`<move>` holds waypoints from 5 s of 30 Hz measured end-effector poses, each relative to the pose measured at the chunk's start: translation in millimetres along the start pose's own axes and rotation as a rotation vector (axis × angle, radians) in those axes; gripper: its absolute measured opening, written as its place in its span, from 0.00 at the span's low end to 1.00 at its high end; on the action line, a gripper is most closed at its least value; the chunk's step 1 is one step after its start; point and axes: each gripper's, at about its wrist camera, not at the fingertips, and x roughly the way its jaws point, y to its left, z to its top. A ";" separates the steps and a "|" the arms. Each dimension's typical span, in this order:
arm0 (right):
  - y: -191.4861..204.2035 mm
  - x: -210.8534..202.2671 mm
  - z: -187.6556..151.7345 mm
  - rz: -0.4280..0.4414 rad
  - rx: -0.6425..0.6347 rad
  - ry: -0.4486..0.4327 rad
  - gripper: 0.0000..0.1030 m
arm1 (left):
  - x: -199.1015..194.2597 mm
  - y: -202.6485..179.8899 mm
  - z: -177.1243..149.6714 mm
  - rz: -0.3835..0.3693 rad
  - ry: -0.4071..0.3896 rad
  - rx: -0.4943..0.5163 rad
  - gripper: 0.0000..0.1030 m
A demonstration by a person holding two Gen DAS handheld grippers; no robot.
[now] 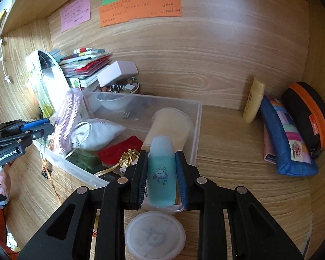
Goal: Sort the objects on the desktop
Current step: 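Carry the tube and green card over the clear box and open both tools, then grasp the white round container with the right tool while the left tool grasps the black hair clip, then carry the white container and hair clip over the box and open both tools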
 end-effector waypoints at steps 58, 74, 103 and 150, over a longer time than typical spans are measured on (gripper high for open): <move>-11.6 -40.9 -67.6 -0.123 0.020 0.070 0.79 | -51.8 -14.6 -46.2 0.130 -0.005 0.089 0.97; -12.3 -27.9 -83.1 -0.072 0.024 0.146 0.80 | -9.5 3.1 -73.8 0.134 0.197 0.082 0.97; 11.0 5.7 -74.0 -0.024 -0.047 0.236 0.79 | 7.2 17.4 -67.5 0.111 0.206 -0.005 0.51; 2.9 -70.6 -41.2 0.001 -0.011 -0.042 0.60 | -43.4 11.4 -57.1 0.053 0.043 -0.071 0.17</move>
